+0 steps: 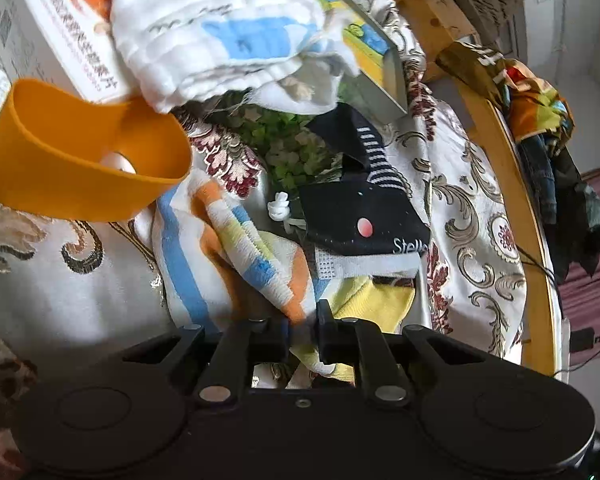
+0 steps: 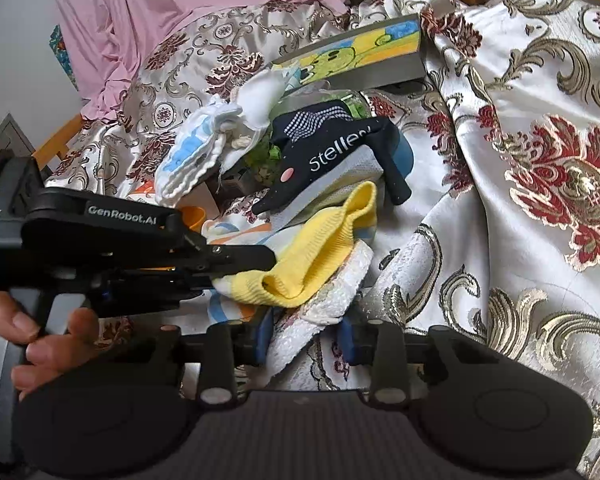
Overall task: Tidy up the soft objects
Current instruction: 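Grasp the striped sock with the left tool while the right tool grasps the cartoon paper card, then carry the striped sock and the card over the painted tray with both tools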
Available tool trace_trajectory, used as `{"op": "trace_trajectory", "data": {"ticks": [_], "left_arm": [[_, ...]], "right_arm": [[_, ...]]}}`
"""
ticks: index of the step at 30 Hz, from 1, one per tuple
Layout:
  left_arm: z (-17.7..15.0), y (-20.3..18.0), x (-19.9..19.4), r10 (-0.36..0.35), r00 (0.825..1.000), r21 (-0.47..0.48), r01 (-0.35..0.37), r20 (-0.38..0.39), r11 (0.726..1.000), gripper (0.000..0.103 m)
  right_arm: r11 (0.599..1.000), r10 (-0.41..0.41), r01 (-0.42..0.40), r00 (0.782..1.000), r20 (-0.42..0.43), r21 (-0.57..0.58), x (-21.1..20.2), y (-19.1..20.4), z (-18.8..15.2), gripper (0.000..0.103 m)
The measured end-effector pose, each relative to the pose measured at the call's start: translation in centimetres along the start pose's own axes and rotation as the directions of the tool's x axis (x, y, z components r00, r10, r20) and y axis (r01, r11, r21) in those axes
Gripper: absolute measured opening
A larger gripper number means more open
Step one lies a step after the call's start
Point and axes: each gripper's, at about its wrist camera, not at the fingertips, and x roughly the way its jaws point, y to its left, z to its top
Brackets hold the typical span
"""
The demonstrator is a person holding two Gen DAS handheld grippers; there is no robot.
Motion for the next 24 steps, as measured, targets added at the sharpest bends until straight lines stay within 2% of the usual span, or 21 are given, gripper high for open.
{"op": "trace_trajectory", "data": {"ticks": [2, 9, 11, 13, 17, 20, 24], "left_arm": [[-0.3, -0.3, -0.7, 0.007, 1.0, 0.025, -0.007, 0.015, 1.0, 0.013], [-1.4, -1.1, -3.9, 0.036, 0.996, 0.077, -0.043, 0.085, 0.996, 0.011], [-1.9, -1.5, -4.8, 0.054, 0.993, 0.098, -0.065, 0.106, 0.993, 0.01], [-2.5, -1.9, -5.7, 0.082, 0.987, 0.13, -0.1, 0.137, 0.986, 0.011], [-4.3, -2.8, -7.4, 0.134, 0.971, 0.205, -0.174, 0.198, 0.963, 0.01], [-5.6, -3.9, -8.6, 0.156, 0.948, 0.271, -0.233, 0.278, 0.934, 0.009], [-6.6, -5.5, -9.7, 0.165, 0.934, 0.352, -0.278, 0.318, 0.894, 0.009]], "right_arm": [[1.0, -0.004, 0.004, 1.0, 0.008, -0.014, -0.3, 0.2, 0.0, 0.029], [0.987, -0.061, 0.068, 0.997, 0.052, -0.146, -1.5, 1.8, -0.8, 0.024], [0.978, -0.088, 0.103, 0.992, 0.085, -0.181, -2.1, 2.3, -1.0, 0.015], [0.962, -0.124, 0.153, 0.983, 0.136, -0.227, -3.0, 2.9, -1.2, 0.012], [0.94, -0.139, 0.191, 0.971, 0.194, -0.282, -4.0, 3.9, -1.8, 0.012], [0.94, -0.126, 0.184, 0.97, 0.209, -0.288, -4.6, 4.1, -1.9, 0.012], [0.946, -0.1, 0.173, 0.961, 0.258, -0.275, -6.3, 4.0, -2.0, 0.012]]}}
